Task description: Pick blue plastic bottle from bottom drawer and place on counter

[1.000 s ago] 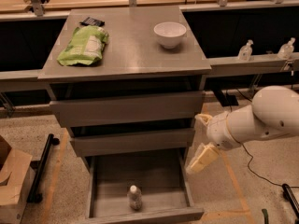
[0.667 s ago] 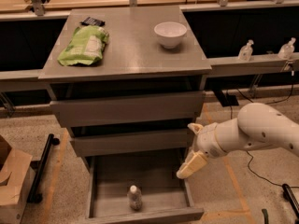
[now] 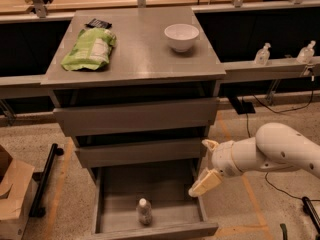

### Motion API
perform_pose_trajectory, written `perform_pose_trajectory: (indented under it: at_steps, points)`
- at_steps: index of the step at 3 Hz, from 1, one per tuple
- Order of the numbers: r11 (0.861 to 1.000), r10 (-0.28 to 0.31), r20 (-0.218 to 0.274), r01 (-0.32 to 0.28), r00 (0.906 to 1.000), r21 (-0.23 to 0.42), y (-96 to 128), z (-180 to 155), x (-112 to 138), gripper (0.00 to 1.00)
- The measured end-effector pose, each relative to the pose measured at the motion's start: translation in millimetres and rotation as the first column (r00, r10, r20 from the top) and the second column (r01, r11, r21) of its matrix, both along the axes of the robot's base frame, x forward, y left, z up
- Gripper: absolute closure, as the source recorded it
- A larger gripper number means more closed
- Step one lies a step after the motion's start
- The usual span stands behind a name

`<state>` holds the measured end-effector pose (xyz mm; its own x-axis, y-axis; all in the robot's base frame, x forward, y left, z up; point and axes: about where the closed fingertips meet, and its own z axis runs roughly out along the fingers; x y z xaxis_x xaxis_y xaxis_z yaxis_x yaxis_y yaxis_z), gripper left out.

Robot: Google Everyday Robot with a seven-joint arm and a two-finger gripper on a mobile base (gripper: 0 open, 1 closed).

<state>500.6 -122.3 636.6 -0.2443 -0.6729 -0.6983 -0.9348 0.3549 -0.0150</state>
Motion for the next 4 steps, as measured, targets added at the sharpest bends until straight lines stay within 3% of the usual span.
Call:
perform_pose_trajectory:
  at_steps: [3, 4]
  points:
    - [0.999, 0.034, -0.039, -0.035, 0.9987, -0.022, 42.1, -127.3, 12.6, 0.0]
    - [0.999, 0.038, -0.048, -0.039, 0.9982, -0.021, 46.1, -135.7, 11.9, 0.0]
